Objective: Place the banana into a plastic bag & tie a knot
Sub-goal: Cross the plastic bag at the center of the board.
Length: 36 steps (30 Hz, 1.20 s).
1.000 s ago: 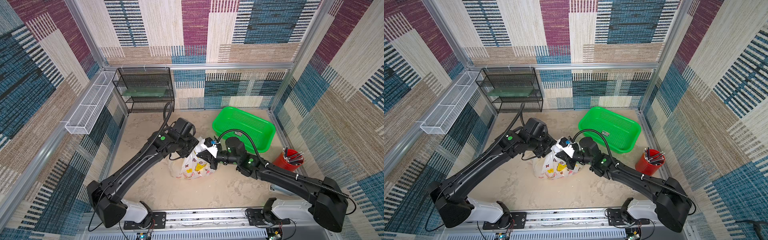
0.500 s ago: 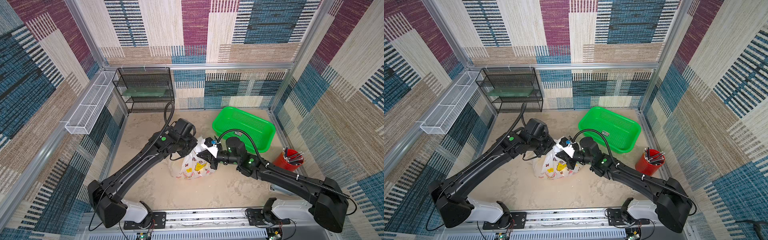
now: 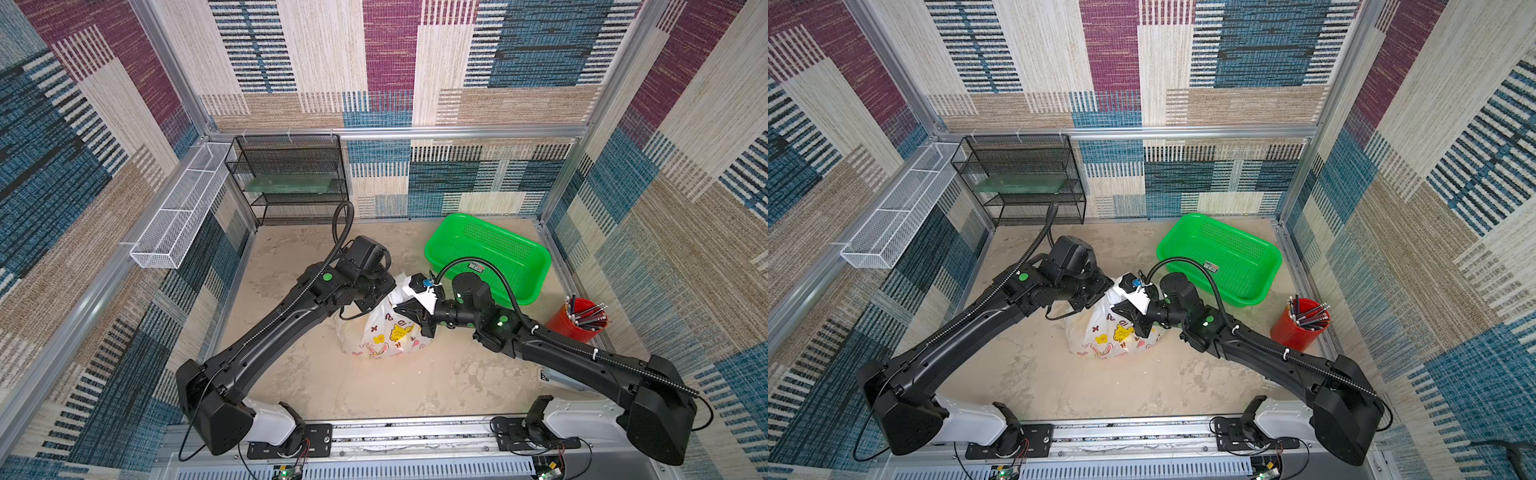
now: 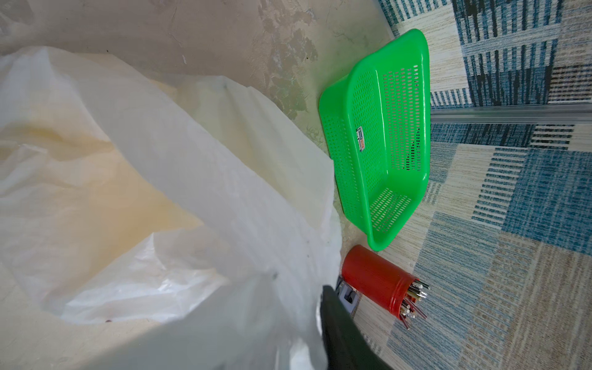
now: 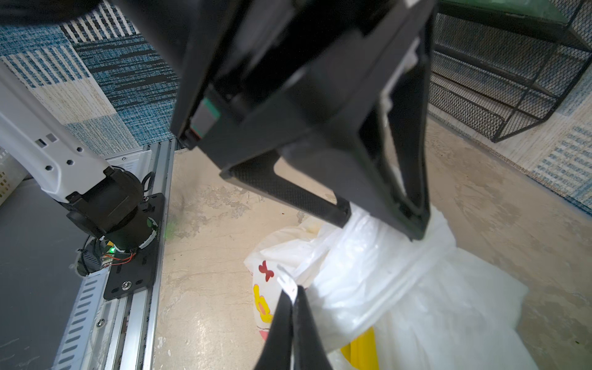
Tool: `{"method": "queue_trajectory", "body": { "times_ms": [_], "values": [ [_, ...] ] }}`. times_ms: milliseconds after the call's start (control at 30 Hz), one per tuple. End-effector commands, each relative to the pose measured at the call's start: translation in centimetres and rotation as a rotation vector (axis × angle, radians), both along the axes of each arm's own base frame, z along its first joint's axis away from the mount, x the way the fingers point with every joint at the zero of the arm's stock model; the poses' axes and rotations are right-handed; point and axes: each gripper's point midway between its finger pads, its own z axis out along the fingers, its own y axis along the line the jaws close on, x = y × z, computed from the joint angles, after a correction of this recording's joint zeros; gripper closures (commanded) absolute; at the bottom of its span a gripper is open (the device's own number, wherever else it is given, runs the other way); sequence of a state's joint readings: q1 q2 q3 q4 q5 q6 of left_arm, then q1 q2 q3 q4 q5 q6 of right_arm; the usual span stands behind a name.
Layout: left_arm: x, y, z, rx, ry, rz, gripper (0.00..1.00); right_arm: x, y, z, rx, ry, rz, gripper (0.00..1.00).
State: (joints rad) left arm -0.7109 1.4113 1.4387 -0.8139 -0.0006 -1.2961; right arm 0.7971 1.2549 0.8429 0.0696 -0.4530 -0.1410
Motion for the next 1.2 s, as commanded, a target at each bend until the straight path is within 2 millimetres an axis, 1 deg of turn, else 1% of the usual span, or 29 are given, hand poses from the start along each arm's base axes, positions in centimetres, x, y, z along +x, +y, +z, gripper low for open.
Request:
{"method": "queue_trajectory", "body": {
  "times_ms": [0, 33, 100, 267, 367, 433, 533, 567, 633, 700, 733, 867, 1000, 1067, 1167],
  "values": [
    [0.6, -0.3, 0.3, 0.003, -0.039, -0.023, 0.72, -0.1, 0.2, 0.4, 0.007, -0.014, 0.016, 1.00],
    [0.7, -0.5, 0.4, -0.002, -0.041, -0.026, 0.75, 0.0, 0.2, 0.4, 0.007, -0.012, 0.014, 1.00],
    [0.7, -0.8, 0.4, -0.010, -0.035, -0.033, 0.79, 0.0, 0.2, 0.4, 0.007, -0.013, 0.012, 1.00],
    [0.8, -1.8, 0.6, -0.060, -0.017, -0.040, 0.86, 0.3, 0.0, 0.1, 0.004, -0.011, -0.003, 1.00],
    [0.9, -2.0, 0.9, -0.091, -0.017, -0.024, 0.93, 0.6, -0.2, -0.2, -0.002, -0.007, -0.016, 1.00],
    [1.0, -2.3, 1.1, -0.117, -0.025, -0.014, 1.00, 1.0, -0.4, -0.5, -0.011, -0.003, -0.034, 1.00],
    [1.3, -2.7, 1.4, -0.169, -0.053, -0.004, 1.00, 1.7, -1.0, -0.7, -0.011, 0.018, -0.071, 0.97],
    [1.4, -2.8, 1.4, -0.185, -0.065, -0.001, 1.00, 1.9, -1.2, -0.5, -0.004, 0.030, -0.088, 0.93],
    [1.7, -3.0, 1.5, -0.225, -0.097, 0.006, 1.00, 2.0, -1.6, 0.0, 0.010, 0.057, -0.109, 0.80],
    [2.1, -3.2, 1.5, -0.277, -0.144, 0.018, 1.00, 1.8, -1.9, 0.8, 0.027, 0.101, -0.133, 0.61],
    [2.2, -3.3, 1.7, -0.292, -0.169, 0.021, 1.00, 1.6, -1.9, 1.1, 0.032, 0.124, -0.138, 0.55],
    [2.8, -3.4, 2.2, -0.317, -0.273, 0.014, 1.00, 0.0, -2.5, 2.3, 0.050, 0.231, -0.185, 0.39],
    [2.8, -3.3, 2.3, -0.312, -0.362, -0.005, 1.00, -0.5, -4.1, 4.5, 0.127, 0.378, -0.283, 0.34],
    [2.5, -3.0, 2.1, -0.297, -0.392, -0.017, 1.00, 0.3, -5.5, 5.5, 0.198, 0.480, -0.417, 0.32],
    [2.0, -2.6, 1.8, -0.292, -0.419, -0.031, 1.00, 1.8, -7.9, 6.4, 0.319, 0.630, -0.593, 0.30]
  ]
}}
